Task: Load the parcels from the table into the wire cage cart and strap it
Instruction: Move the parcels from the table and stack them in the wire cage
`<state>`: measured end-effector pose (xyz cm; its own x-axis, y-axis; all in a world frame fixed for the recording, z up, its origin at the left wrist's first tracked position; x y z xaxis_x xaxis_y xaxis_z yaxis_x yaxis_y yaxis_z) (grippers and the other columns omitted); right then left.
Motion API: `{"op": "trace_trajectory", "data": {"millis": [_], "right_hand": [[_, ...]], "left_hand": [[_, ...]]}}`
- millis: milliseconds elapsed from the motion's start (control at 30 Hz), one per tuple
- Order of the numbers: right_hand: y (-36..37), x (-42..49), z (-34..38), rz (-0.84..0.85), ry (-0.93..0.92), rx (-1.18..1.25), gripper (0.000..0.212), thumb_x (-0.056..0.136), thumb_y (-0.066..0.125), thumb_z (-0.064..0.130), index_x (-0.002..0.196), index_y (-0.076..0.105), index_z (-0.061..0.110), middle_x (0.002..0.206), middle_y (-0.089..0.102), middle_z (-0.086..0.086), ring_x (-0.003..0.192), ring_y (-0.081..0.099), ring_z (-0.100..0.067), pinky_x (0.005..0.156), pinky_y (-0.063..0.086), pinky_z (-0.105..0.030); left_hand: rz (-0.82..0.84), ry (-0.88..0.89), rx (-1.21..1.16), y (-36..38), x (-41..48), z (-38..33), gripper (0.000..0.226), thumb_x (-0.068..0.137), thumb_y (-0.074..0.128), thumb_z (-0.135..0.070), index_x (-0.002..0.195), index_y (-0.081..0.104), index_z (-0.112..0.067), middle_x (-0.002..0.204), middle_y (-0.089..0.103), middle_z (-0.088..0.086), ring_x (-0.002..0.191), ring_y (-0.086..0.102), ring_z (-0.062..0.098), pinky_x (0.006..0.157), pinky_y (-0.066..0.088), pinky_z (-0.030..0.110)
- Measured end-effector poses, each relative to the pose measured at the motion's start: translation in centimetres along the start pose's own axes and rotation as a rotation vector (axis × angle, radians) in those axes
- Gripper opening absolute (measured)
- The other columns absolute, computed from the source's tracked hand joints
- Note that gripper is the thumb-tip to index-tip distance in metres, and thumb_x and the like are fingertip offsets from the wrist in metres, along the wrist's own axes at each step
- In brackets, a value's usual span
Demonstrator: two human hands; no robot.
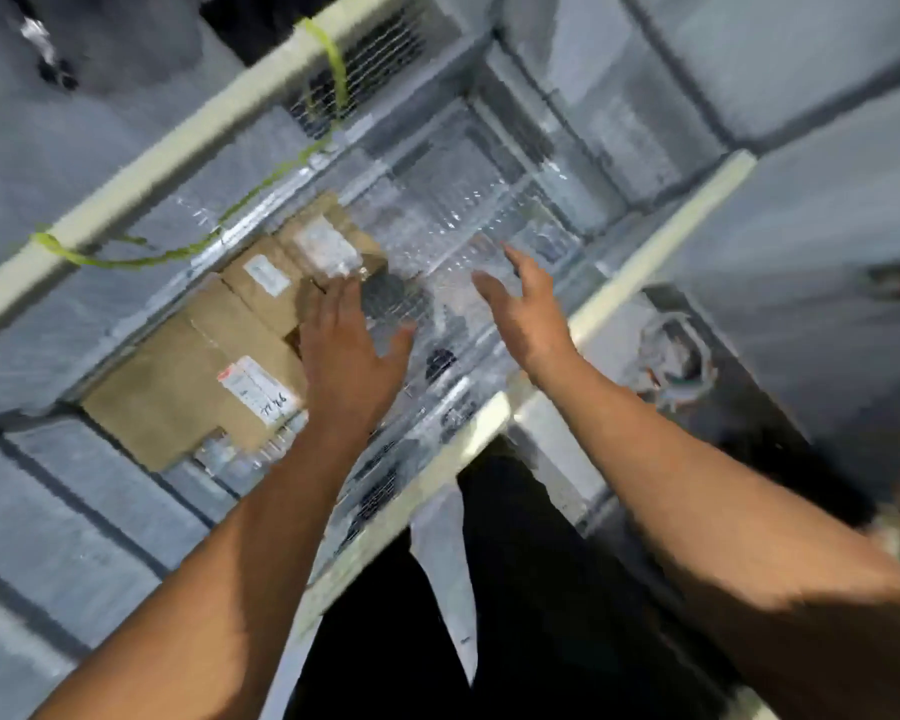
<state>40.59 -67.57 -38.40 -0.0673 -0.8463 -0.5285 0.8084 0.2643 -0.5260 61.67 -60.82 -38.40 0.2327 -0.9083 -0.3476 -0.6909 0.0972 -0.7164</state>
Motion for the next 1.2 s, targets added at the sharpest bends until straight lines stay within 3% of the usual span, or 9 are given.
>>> {"op": "trace_trajectory", "data": {"millis": [200,333,433,500,600,733,900,1000,1200], "right_hand": [[-10.9,-17.6,-4.4,-0.361,0.117,0.19,0.07,0.1,0.062,0.052,0.16,0.035,0.028,0.165,0.034,0.002,0.152,0.031,-0.019,0.124,0.028,-0.04],[-17.6,-28.2,-10.5,-0.603,0.198,0.265,0.07,0.099,0.062,0.052,0.161,0.035,0.031,0.166,0.032,0.005,0.154,0.027,-0.016,0.123,0.028,-0.038],[-21.7,-36.0,-14.8,-0.807,0.25,0.316,0.069,0.099,0.065,0.047,0.16,0.038,0.028,0.163,0.035,0.003,0.153,0.028,-0.019,0.122,0.031,-0.039],[-23.9,-41.5,-17.6,-0.951,0.272,0.334,0.066,0.099,0.066,0.043,0.158,0.04,0.026,0.157,0.041,0.005,0.15,0.033,-0.018,0.12,0.03,-0.034],[-25.5,-49.3,-21.9,-1.09,0.36,0.42,0.067,0.099,0.066,0.046,0.158,0.039,0.029,0.164,0.037,-0.001,0.153,0.03,-0.018,0.124,0.026,-0.037],[-25.9,-58.3,-27.7,-1.272,0.421,0.48,0.066,0.099,0.068,0.04,0.157,0.041,0.023,0.158,0.042,-0.004,0.148,0.036,-0.021,0.12,0.031,-0.032],[-24.9,-63.4,-33.8,-1.342,0.511,0.679,0.072,0.098,0.064,0.052,0.159,0.035,0.029,0.161,0.037,0.001,0.149,0.035,-0.019,0.119,0.033,-0.037],[-25.8,-63.2,-36.0,-1.33,0.532,0.798,0.073,0.096,0.061,0.059,0.159,0.032,0.036,0.164,0.032,0.006,0.149,0.034,-0.016,0.109,0.035,-0.033],[-29.5,-60.2,-39.0,-1.325,0.558,0.971,0.08,0.091,0.058,0.068,0.16,0.028,0.04,0.166,0.032,0.005,0.151,0.033,-0.017,0.107,0.036,-0.035]], "left_hand": [[0.155,0.2,-0.048,-1.2,-10.8,-9.5,0.079,0.1,0.06,-0.05,0.161,0.03,-0.01,0.168,0.028,0.015,0.158,0.015,0.031,0.127,0.013,0.05],[0.316,0.472,0.056,3.3,-17.3,-16.8,0.07,0.099,0.063,-0.045,0.152,0.043,-0.003,0.158,0.043,0.02,0.151,0.028,0.044,0.123,0.022,0.055],[0.454,0.625,0.067,7.7,-22.9,-22.4,0.073,0.098,0.064,-0.043,0.155,0.039,-0.004,0.162,0.037,0.018,0.154,0.024,0.04,0.126,0.017,0.05],[0.532,0.735,0.05,10.0,-27.4,-25.8,0.075,0.1,0.062,-0.046,0.158,0.035,-0.008,0.166,0.031,0.014,0.157,0.018,0.034,0.128,0.015,0.049],[0.6,0.928,0.072,13.2,-34.5,-30.1,0.07,0.101,0.062,-0.044,0.154,0.041,-0.003,0.159,0.04,0.019,0.15,0.03,0.038,0.123,0.024,0.053],[0.731,1.021,0.041,16.8,-43.9,-32.6,0.07,0.1,0.059,-0.049,0.152,0.043,-0.006,0.157,0.042,0.016,0.148,0.035,0.033,0.122,0.03,0.049],[0.838,0.994,0.023,20.6,-50.4,-33.7,0.068,0.1,0.061,-0.046,0.154,0.041,-0.009,0.156,0.041,0.01,0.146,0.036,0.024,0.12,0.03,0.035],[0.863,0.98,0.025,23.0,-51.3,-35.9,0.068,0.1,0.06,-0.049,0.154,0.04,-0.013,0.155,0.041,0.006,0.144,0.039,0.02,0.11,0.031,0.026],[0.944,0.93,0.041,28.8,-51.1,-40.7,0.077,0.098,0.06,-0.057,0.159,0.033,-0.019,0.163,0.037,0.004,0.148,0.036,0.02,0.109,0.03,0.026]]}}
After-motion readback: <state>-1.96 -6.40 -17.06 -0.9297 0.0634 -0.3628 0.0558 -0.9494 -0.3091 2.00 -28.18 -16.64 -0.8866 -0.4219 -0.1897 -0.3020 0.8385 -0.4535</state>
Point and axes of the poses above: each hand's wrist, its own x-axis towards the middle knuckle, its own y-axis out of the palm, z = x × y, the point moved 7 cm from there along x, towards the middle knuckle
